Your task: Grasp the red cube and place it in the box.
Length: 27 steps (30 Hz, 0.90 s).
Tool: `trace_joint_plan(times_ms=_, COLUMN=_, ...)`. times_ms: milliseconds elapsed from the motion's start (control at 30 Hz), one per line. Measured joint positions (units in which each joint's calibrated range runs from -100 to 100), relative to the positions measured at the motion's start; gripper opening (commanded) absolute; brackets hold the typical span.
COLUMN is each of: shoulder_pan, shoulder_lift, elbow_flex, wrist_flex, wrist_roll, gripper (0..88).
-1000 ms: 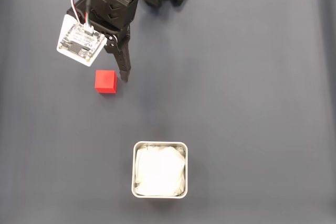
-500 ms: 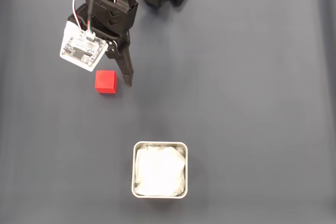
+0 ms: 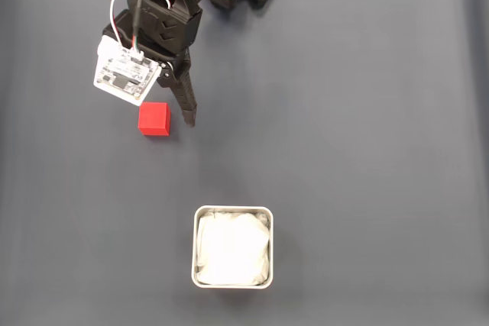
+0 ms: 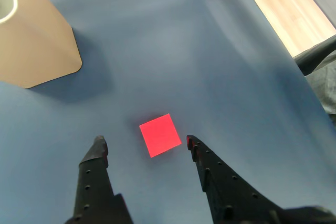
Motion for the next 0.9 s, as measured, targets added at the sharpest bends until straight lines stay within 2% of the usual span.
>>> trace_joint_plan(times_ms=900, shoulder_pan=0.0, shoulder_lift=6.4, elbow_flex=2.1, wrist_flex=-6.6, wrist_roll=0.0, gripper=36.4)
